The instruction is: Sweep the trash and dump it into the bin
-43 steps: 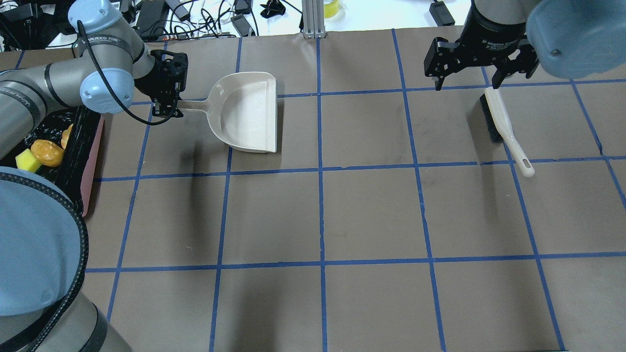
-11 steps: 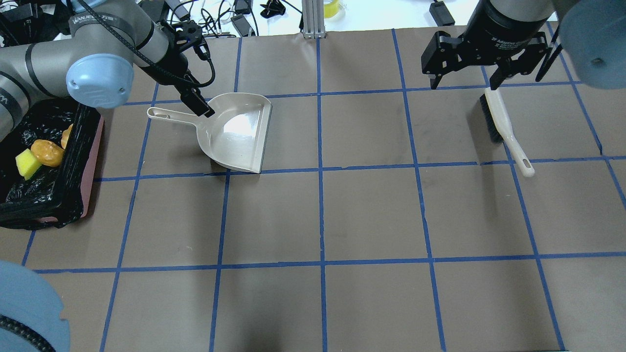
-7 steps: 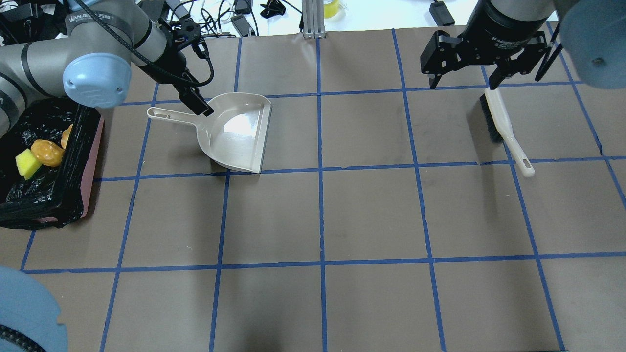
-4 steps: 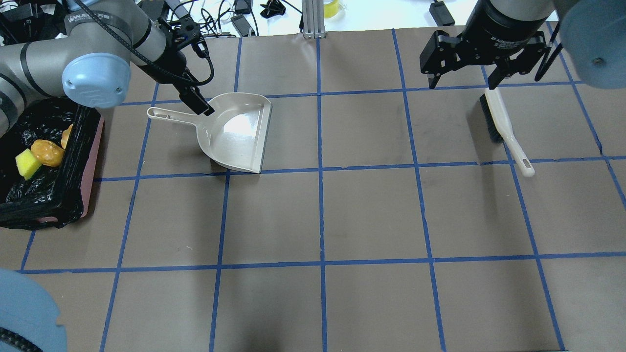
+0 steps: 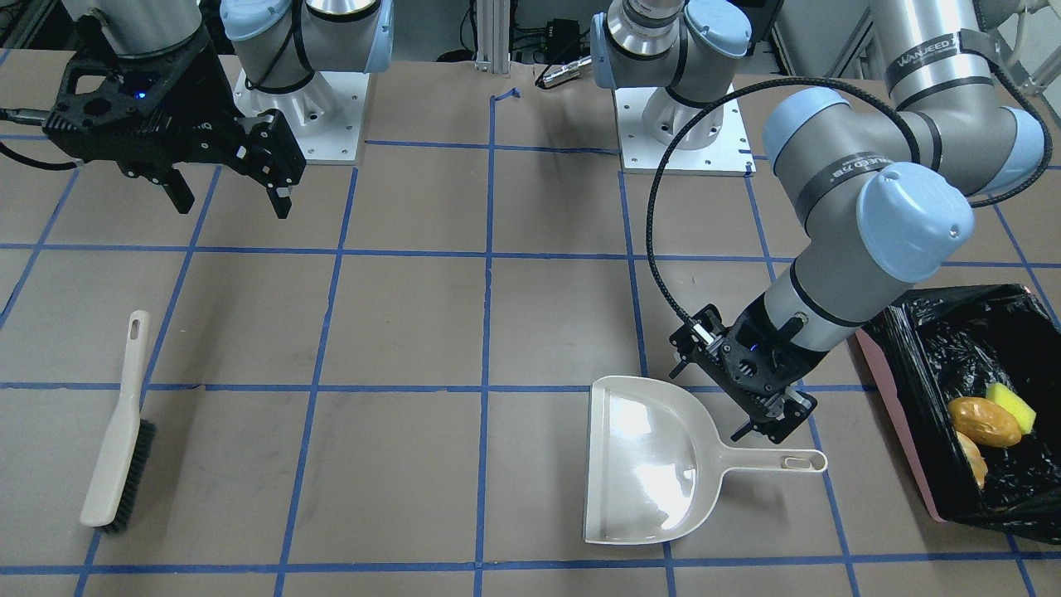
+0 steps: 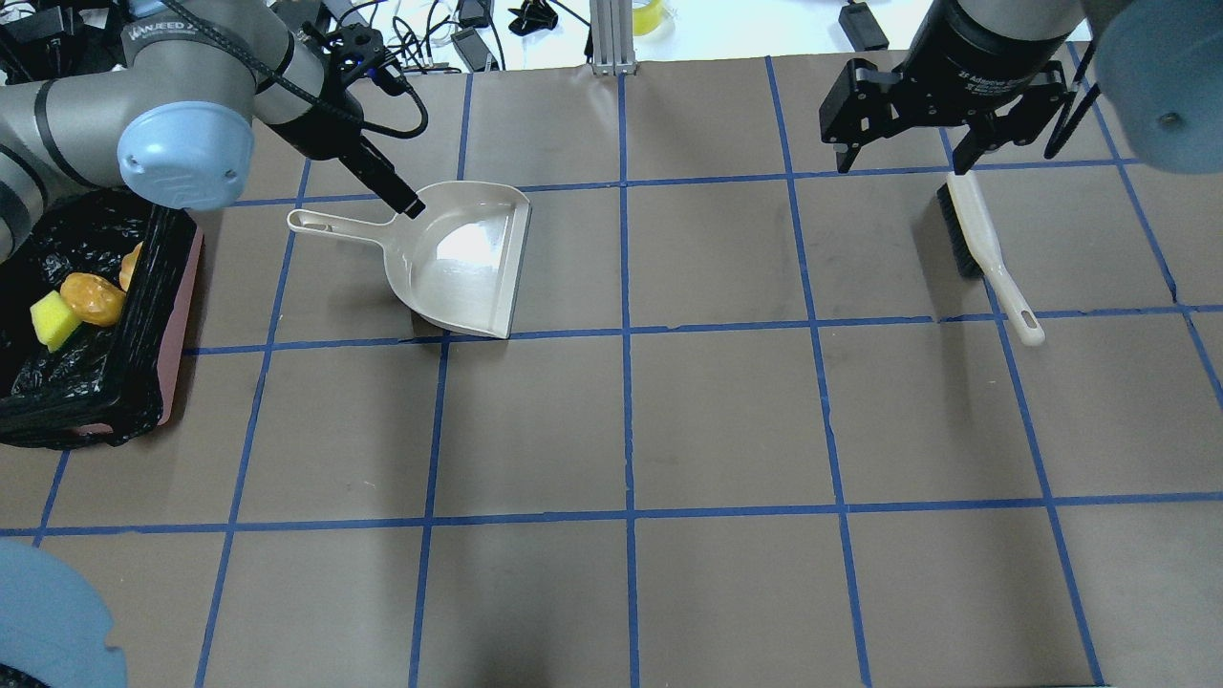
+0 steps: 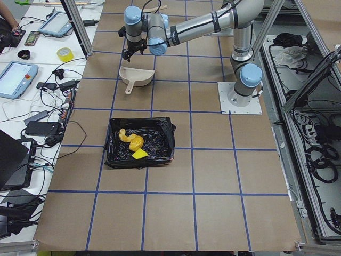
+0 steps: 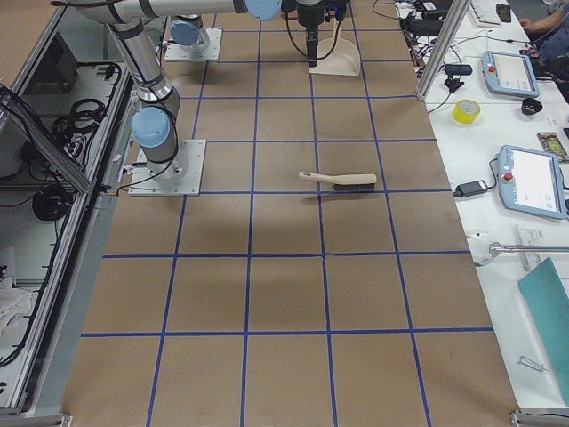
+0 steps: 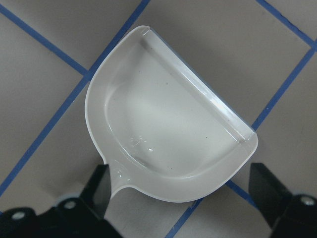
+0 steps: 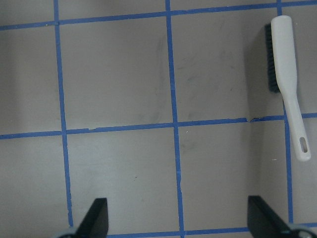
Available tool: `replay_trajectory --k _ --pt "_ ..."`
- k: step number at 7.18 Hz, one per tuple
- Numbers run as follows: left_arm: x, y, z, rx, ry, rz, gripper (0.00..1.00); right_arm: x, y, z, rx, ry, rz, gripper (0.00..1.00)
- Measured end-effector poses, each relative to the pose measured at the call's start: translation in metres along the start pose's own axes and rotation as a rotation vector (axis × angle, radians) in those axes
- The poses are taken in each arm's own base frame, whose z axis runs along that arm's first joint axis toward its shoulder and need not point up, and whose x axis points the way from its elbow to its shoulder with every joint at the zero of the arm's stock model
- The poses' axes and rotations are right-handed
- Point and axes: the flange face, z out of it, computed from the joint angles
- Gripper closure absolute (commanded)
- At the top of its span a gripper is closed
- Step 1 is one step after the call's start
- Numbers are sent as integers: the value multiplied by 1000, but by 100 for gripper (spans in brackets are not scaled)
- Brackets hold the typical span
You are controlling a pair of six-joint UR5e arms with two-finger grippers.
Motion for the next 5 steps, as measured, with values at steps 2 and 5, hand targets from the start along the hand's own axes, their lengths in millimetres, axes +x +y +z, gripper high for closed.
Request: replay_trajectory --k 2,5 --pt "5 -2 -9 5 -14 -227 0 0 1 -2 3 0 -1 0" --pt "19 4 -39 -40 -86 -506 0 0 2 -4 7 -1 -1 0"
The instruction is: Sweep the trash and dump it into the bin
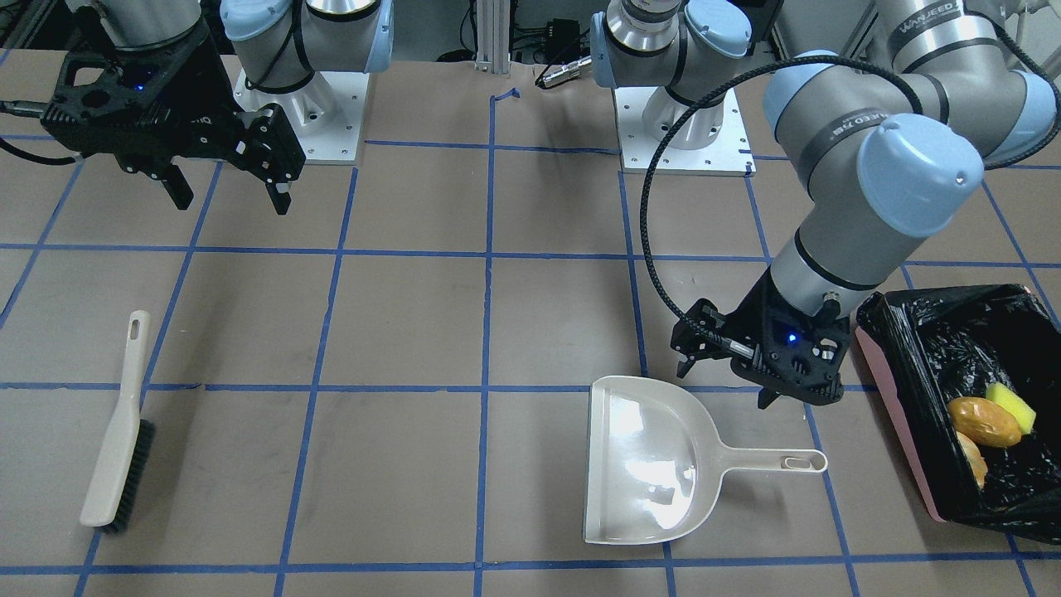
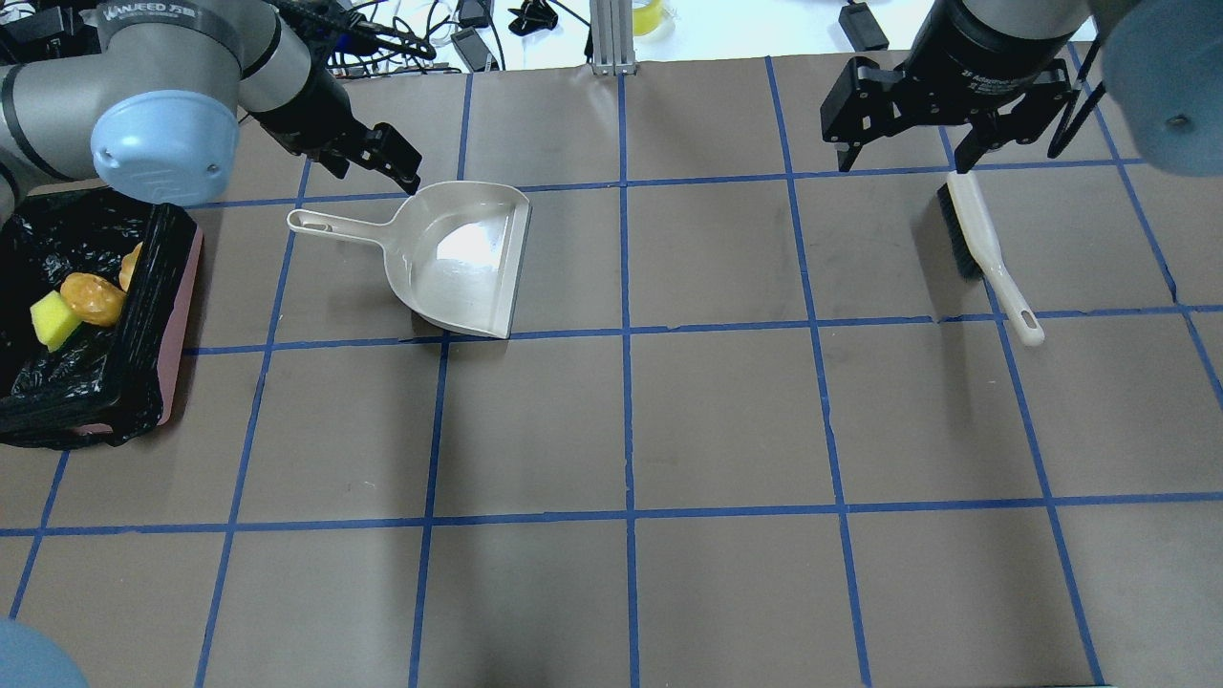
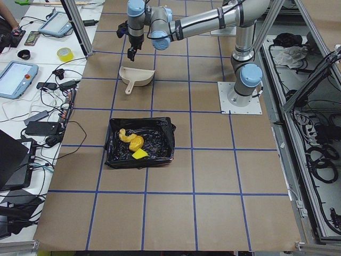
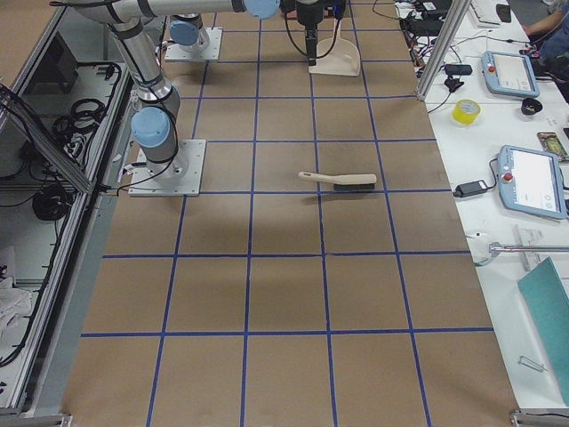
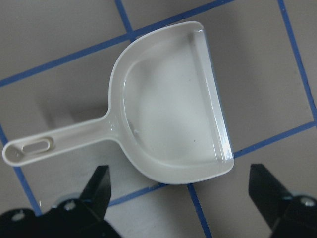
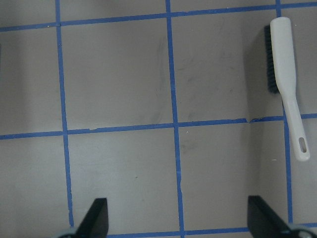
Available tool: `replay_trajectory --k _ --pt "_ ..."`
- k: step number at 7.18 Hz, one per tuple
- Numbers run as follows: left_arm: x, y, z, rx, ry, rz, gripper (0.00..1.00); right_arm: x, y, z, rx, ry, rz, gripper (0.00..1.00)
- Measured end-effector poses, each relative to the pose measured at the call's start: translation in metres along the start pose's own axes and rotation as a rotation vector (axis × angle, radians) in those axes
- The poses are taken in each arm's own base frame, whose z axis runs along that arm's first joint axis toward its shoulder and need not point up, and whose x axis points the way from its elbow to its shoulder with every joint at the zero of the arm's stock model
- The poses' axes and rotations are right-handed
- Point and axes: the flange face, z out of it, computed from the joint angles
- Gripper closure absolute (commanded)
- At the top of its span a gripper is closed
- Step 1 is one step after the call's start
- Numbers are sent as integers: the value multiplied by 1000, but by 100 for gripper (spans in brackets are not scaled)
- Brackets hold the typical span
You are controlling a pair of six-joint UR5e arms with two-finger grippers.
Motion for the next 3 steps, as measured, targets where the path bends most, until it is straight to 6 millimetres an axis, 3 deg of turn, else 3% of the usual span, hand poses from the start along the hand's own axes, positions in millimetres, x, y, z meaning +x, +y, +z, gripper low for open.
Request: replay_trajectory --k 3 --pt "31 44 -74 -72 -70 -139 0 0 1 0 -4 -1 0 0"
